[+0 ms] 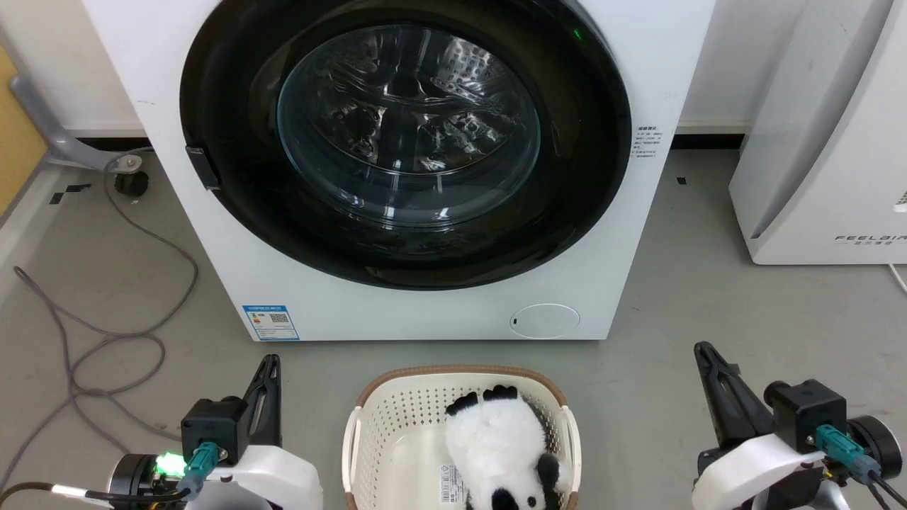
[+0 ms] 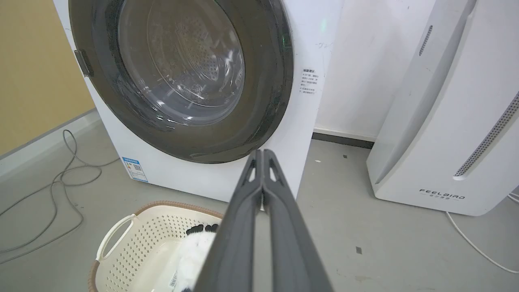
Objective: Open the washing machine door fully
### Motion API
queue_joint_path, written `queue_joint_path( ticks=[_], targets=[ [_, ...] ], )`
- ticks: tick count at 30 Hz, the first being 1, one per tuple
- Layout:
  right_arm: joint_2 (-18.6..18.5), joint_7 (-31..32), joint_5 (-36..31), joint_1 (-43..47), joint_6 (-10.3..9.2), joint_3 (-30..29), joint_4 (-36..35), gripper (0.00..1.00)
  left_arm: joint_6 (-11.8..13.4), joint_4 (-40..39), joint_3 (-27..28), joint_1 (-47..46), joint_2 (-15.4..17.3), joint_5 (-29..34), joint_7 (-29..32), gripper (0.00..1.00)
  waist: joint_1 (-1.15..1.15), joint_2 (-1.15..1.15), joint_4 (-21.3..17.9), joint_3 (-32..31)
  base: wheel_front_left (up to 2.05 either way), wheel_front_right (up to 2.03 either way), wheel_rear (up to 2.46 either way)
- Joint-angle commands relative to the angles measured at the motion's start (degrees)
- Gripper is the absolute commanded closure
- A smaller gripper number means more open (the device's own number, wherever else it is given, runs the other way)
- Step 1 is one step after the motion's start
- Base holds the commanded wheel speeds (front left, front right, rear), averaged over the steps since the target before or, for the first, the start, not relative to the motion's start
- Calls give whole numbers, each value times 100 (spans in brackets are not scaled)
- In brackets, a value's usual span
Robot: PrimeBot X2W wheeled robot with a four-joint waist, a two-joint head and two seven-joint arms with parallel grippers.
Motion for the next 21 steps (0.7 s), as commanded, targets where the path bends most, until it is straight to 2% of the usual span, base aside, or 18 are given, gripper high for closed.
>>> queue_joint_path(
  ticks=[1, 20, 21],
  targets=[
    [4, 4, -43, 37, 5, -3, -26, 100, -25, -27, 9, -89, -1, 15, 2, 100, 0, 0, 0, 0, 0, 0, 0],
    [0, 0, 5, 1, 0, 1, 1, 100, 2, 1, -2, 1, 0, -2, -1, 100, 0, 0, 0, 0, 0, 0, 0],
    [0, -1, 6, 1, 0, 1, 2, 0, 3, 2, -3, 3, 0, -3, -2, 0, 0, 0, 0, 0, 0, 0, 0]
  ],
)
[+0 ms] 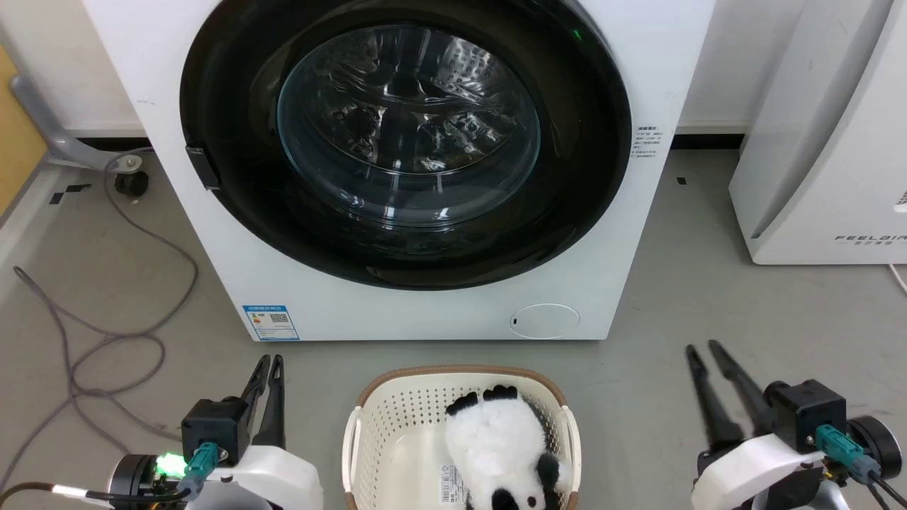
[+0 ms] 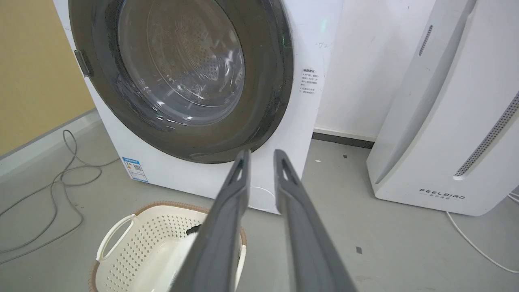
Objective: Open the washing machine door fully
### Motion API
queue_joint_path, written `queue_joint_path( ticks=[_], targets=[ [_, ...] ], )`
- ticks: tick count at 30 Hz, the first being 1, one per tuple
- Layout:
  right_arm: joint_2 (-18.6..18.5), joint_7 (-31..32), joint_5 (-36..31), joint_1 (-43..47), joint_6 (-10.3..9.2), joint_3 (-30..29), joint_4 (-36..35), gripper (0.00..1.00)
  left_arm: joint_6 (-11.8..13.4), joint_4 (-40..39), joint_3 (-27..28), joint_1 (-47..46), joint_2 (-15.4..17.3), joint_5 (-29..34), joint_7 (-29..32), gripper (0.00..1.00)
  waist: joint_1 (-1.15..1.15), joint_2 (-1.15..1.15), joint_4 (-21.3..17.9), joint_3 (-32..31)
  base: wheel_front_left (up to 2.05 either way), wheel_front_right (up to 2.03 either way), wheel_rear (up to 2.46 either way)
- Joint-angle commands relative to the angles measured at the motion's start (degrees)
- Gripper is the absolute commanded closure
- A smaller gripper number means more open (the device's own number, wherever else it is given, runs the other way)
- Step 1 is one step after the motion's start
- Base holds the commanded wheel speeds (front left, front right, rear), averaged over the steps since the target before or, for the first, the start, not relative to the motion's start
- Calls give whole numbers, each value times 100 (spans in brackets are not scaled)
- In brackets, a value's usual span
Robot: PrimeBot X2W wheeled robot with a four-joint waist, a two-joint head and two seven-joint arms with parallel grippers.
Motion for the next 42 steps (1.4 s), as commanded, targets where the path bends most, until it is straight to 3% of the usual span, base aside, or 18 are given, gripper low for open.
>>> queue_joint_path(
  ticks=[1, 11, 12, 13, 23, 32, 42],
  targets=[
    [0, -1, 3, 1, 0, 0, 2, 0, 1, 0, -2, 1, 0, -2, -2, 0, 0, 0, 0, 0, 0, 0, 0],
    [0, -62, 98, 39, 0, -3, 63, 0, -24, 36, -23, 0, 0, -80, -113, 0, 0, 0, -7, 2, 0, 0, 0],
    [0, -68, 109, 43, 0, -5, 72, 15, -27, 41, -27, -1, 0, -89, -126, 0, 0, 0, -8, 3, 0, 0, 0],
    [0, -74, 122, 47, 0, -5, 80, 100, -30, 47, -30, -1, 0, -97, -138, 0, 0, 0, -8, 3, 0, 0, 0],
    [1, -147, 326, 83, 1, 1, 173, 100, -60, 103, -74, -15, 0, -181, -260, 0, 0, 0, -13, 12, 0, 0, 0],
    [1, -310, 1491, 68, 1, 108, 247, 100, -89, 152, -111, -23, 4, -257, -369, 0, 0, 0, -32, 6, 0, 0, 0],
    [1, -440, 3228, -43, 1, 155, 256, 100, -120, 187, -148, -54, 7, -351, -489, 0, 0, 0, -52, 47, 0, 0, 0]
  ],
)
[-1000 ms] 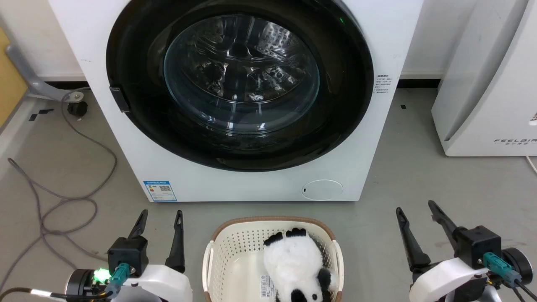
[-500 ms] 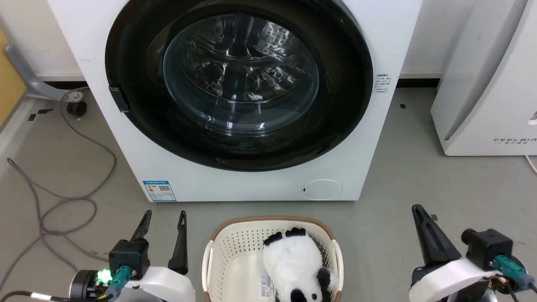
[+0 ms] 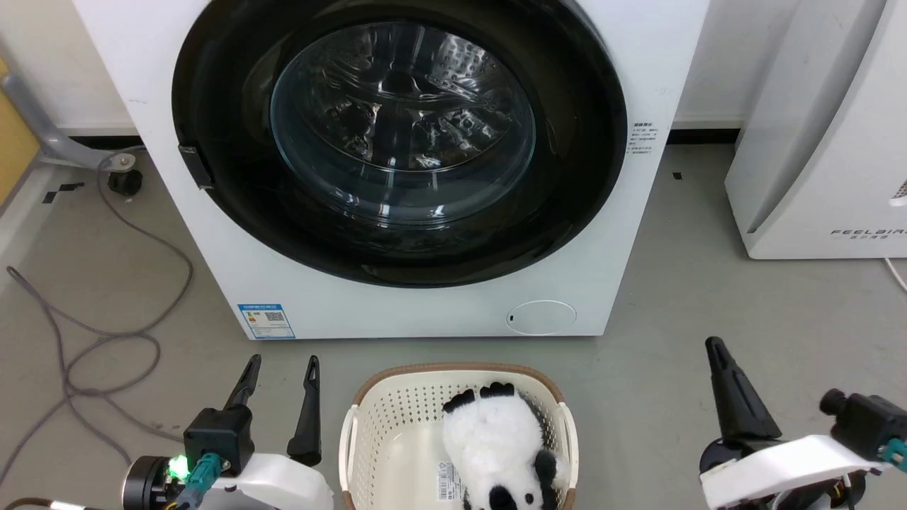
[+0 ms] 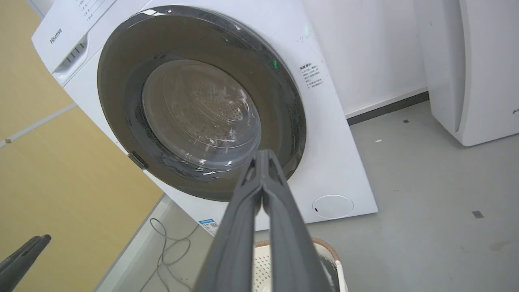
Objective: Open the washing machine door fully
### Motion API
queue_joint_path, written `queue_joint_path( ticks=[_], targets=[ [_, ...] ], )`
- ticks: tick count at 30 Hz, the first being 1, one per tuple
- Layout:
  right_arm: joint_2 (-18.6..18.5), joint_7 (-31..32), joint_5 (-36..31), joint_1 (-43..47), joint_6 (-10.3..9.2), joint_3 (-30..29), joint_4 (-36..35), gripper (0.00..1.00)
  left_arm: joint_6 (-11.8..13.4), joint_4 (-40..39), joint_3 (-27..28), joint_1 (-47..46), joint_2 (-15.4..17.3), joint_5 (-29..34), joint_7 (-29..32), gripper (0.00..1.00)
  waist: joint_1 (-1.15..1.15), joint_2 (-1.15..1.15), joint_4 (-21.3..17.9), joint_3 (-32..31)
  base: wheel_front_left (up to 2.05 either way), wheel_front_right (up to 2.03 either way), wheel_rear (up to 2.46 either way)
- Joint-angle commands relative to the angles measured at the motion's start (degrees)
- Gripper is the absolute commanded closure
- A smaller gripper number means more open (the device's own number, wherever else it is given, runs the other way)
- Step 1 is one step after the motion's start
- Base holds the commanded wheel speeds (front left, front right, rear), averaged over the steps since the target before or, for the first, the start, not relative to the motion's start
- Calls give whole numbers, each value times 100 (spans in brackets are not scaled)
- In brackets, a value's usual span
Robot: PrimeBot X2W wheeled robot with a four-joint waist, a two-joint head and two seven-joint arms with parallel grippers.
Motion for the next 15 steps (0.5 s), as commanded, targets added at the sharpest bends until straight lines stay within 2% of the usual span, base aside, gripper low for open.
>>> queue_joint_path(
  ticks=[1, 15],
  targets=[
    [2, -66, 423, -74, 2, -10, 24, 100, -22, 14, -21, -62, 8, -53, -84, 0, -1, 0, -1, 25, 0, 0, 0],
    [-19, -218, 2541, -829, 2, -322, 396, 100, -88, -2, -42, -192, 16, -188, -252, 0, -1, 0, -53, 243, 0, 0, 0]
  ],
)
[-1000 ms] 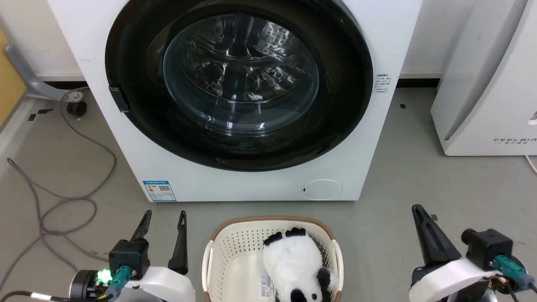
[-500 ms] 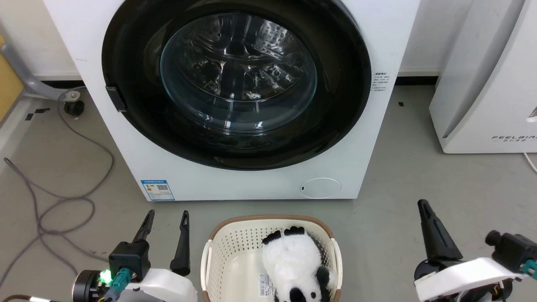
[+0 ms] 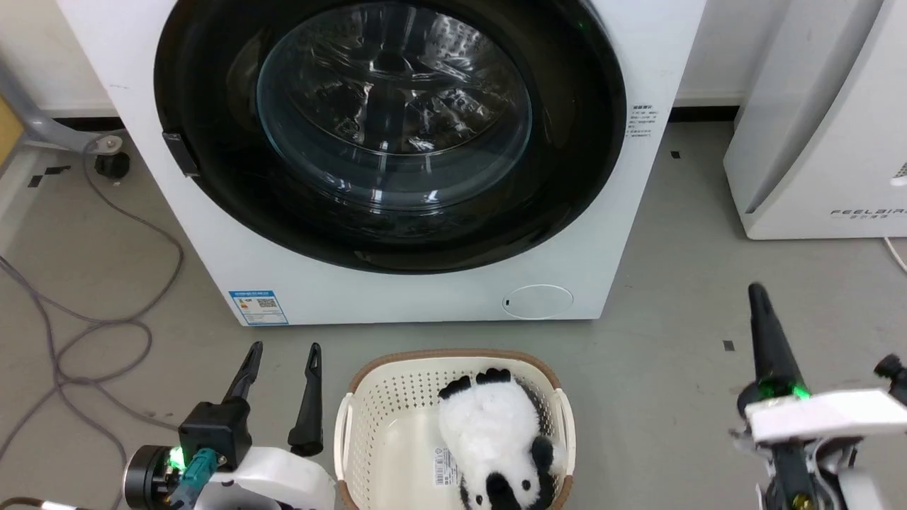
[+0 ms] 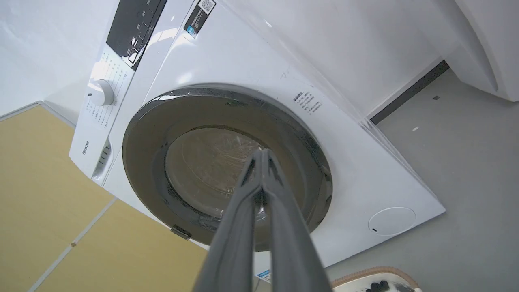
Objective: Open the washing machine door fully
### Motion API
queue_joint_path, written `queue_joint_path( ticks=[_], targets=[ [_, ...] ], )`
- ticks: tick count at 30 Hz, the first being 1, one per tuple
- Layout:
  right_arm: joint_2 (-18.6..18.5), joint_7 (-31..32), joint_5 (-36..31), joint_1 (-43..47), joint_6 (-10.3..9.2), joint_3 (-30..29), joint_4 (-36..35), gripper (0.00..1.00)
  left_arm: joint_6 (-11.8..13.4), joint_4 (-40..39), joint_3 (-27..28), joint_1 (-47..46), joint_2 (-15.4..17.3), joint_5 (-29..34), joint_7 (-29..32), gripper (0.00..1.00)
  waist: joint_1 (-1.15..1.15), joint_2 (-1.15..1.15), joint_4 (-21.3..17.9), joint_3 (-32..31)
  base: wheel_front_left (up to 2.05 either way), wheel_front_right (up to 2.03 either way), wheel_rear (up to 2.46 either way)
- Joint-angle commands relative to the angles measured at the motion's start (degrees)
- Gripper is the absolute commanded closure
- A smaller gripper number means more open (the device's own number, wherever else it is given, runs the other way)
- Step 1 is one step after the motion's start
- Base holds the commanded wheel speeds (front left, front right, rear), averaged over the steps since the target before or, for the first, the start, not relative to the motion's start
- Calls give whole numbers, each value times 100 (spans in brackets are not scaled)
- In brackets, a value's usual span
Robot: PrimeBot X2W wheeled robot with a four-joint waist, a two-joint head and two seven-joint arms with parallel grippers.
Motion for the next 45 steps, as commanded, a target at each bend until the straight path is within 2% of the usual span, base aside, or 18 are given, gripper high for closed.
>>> queue_joint_path(
  ticks=[1, 13, 21, 28, 35, 45],
  targets=[
    [-30, -36, 408, -275, 3, -60, 137, 100, -42, -6, -17, -108, 17, -59, -66, 0, -1, 0, -11, 44, 0, 0, 0],
    [-412, -41, 1645, -1572, 4, -93, 1016, 100, -139, -82, -9, -334, 70, -151, -198, 0, -1, 0, -9, 359, 0, 0, 0],
    [-943, -89, 2373, -2784, 4, 296, 1780, 100, -221, -140, -34, -541, 111, -226, -293, 0, -1, 0, 70, 635, 0, 0, 0],
    [-1430, 43, 2943, -4025, 4, 1035, 2551, 100, -284, -225, -52, -698, 153, -283, -377, 0, -1, 0, 137, 931, 0, 0, 0],
    [-1790, 477, 3413, -5298, 4, 1975, 3397, 100, -344, -273, -51, -855, 193, -355, -461, 0, -1, 0, 189, 1204, 0, 0, 0],
    [-1918, 1569, 3868, -7088, 5, 3373, 4725, 100, -419, -363, -13, -1003, 215, -442, -581, 0, -1, 0, 209, 1517, 0, 0, 0]
  ],
)
